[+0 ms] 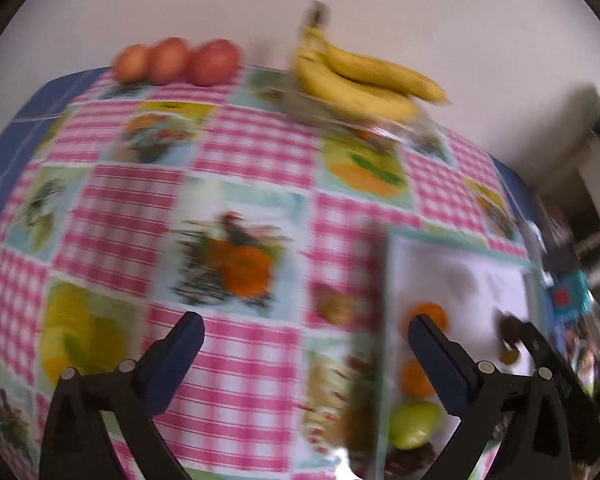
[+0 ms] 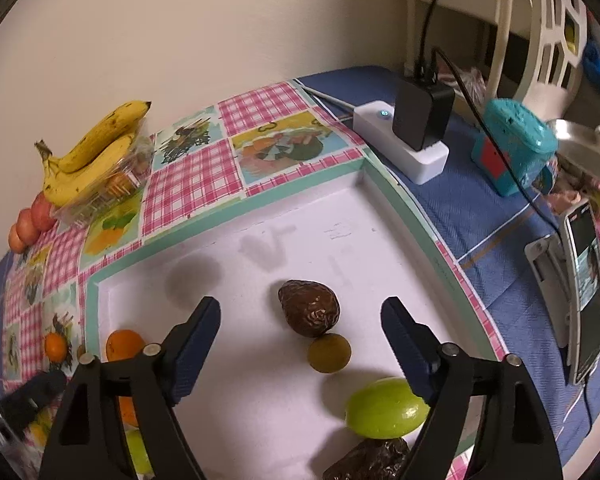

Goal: Organize fruits
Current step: 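Release the passion fruit in the tray with the right tool while the left tool drops the mandarin, then move both tools back toward the remaining mandarin and small brown fruit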

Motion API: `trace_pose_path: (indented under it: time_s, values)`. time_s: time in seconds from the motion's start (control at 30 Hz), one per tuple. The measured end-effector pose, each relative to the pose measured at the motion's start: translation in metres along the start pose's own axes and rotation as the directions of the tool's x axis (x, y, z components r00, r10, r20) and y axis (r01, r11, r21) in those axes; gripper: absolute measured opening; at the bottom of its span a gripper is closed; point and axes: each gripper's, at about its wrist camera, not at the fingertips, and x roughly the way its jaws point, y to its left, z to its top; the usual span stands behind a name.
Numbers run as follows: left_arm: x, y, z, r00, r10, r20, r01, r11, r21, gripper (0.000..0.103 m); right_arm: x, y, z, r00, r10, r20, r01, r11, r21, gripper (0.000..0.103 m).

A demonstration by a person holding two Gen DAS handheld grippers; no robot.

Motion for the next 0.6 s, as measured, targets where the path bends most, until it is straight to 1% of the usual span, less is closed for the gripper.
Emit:
trace_pose_path:
  time_s: [0.1, 0.17, 0.27, 0.37, 0.47, 0.6]
  values:
    - [-0.006, 0.025, 0.007, 0.997, 0.069, 0.039, -0.068, 0.997, -0.046, 0.103, -0.001, 0.008, -0.004, 1.000, -0.002, 0.005, 0.002, 0.999, -0.032, 0.095]
    - [-0.010, 0.040, 0.011, 0.991, 0.115, 0.062, -0.111, 0.991, -0.075, 0.103, -0.002, 0.014, -0.007, 1.000, 0.001, 0.010, -0.001, 0.999, -0.051, 0.095]
    - [-0.014, 0.066, 0.017, 0.982, 0.166, 0.088, -0.155, 0.981, -0.119, 0.103, -0.003, 0.023, -0.010, 1.000, 0.016, 0.021, -0.014, 0.998, -0.066, 0.095]
    - [-0.015, 0.085, 0.020, 0.981, 0.173, 0.089, -0.157, 0.974, -0.166, 0.103, -0.004, 0.034, -0.012, 0.998, 0.055, 0.027, -0.052, 0.996, -0.076, 0.095]
    - [-0.015, 0.102, 0.024, 0.978, 0.193, 0.084, -0.174, 0.967, -0.188, 0.103, -0.004, 0.047, -0.013, 0.991, 0.136, -0.001, -0.136, 0.988, -0.078, 0.095]
    - [-0.020, 0.121, 0.028, 0.970, 0.223, 0.098, -0.198, 0.957, -0.211, 0.103, -0.010, 0.070, -0.015, 0.989, 0.148, 0.001, -0.146, 0.979, -0.142, 0.095]
